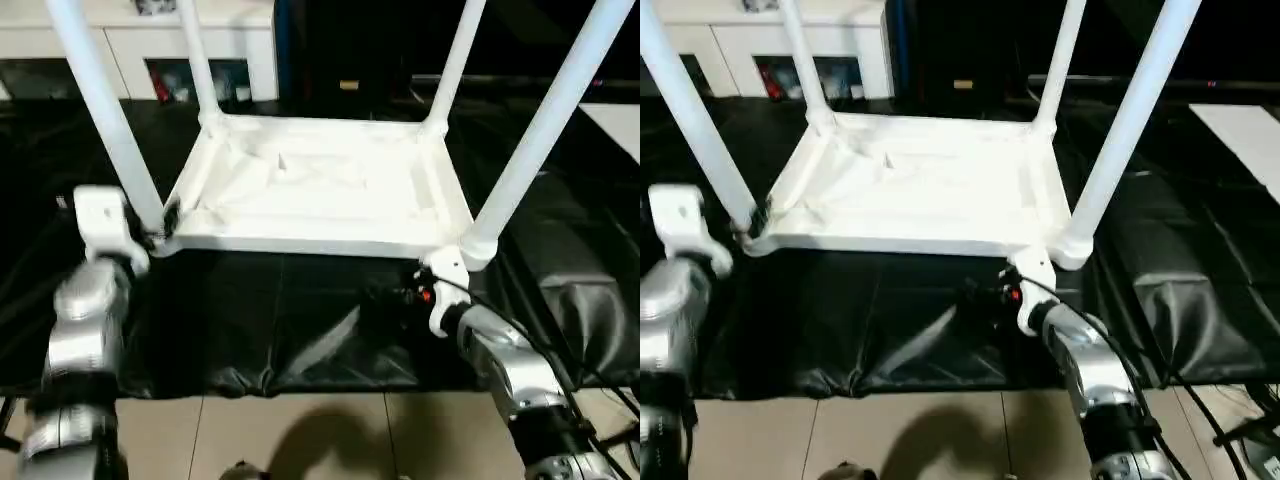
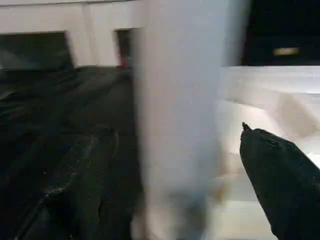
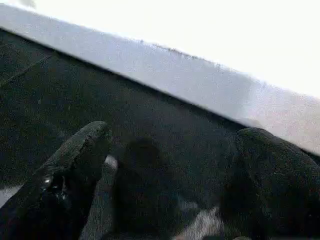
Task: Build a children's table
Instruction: Rotate table base
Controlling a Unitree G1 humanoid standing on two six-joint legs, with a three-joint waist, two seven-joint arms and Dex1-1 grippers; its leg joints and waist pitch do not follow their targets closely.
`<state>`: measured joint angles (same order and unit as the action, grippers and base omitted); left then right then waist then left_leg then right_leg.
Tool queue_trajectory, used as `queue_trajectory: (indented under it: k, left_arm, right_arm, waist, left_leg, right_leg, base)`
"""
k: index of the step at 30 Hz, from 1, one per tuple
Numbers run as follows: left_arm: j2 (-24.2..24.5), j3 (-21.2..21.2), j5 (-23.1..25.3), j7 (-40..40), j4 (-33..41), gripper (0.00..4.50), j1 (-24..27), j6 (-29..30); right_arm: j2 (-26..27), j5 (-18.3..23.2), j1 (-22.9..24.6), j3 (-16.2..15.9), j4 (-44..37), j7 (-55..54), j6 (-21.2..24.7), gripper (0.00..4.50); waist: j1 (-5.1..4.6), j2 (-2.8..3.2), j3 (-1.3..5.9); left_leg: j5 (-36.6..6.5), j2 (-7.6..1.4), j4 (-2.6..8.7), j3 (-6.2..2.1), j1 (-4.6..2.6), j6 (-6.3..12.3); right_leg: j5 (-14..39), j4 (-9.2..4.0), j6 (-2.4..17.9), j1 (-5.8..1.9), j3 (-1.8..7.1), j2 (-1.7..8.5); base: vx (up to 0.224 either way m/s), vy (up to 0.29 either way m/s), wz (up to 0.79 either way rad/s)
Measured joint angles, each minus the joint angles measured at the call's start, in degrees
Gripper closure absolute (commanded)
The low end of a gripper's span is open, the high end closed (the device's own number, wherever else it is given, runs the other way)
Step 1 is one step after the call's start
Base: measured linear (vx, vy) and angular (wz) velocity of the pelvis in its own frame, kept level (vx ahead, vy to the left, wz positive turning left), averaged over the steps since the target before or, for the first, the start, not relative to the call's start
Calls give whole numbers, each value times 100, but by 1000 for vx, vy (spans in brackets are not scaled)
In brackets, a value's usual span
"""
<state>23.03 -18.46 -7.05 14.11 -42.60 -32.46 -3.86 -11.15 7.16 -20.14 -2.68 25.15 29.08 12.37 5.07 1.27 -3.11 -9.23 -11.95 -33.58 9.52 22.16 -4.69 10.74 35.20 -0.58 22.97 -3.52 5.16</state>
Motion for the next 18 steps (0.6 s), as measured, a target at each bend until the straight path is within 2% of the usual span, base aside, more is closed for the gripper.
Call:
queue_trajectory:
  k: [4,9,13,17,18]
  left_arm:
    - [168,-84,-36,91,-574,11,-442,-127]
    - [228,-219,-653,1972,-1455,11,-1031,-172]
    - [381,-171,-733,3294,-1908,11,-1284,73]
    - [566,-133,-773,4248,-2291,11,-1527,483]
    - [663,-86,-820,4644,-2383,11,-1584,742]
  right_arm:
    - [76,10,-94,-1,-31,-44,107,0]
    - [158,4,-457,22,505,-139,107,0]
    - [172,1,-590,109,862,-243,114,0]
    - [196,-5,-783,186,1183,-304,41,0]
    - [216,-8,-895,200,1384,-313,-64,0]
  waist:
    - [10,35,7]
    - [61,27,8]
    - [188,24,9]
    - [216,29,7]
    - [211,46,0]
  left_leg:
    - [0,-1,2,1,-7,0]
    - [1,-1,0,17,-3,-1]
    - [0,-3,2,25,3,1]
    - [0,-2,-4,28,-2,1]
    - [0,-4,-9,29,-5,1]
  right_leg:
    - [0,-3,0,-6,1,4]
    - [0,2,3,-2,1,8]
    - [4,-1,7,-1,0,16]
    - [3,4,8,-4,2,22]
    - [1,10,10,-3,3,21]
  base:
    - [0,0,0]
    - [0,0,0]
    - [0,0,0]
    - [0,0,0]
    - [0,0,0]
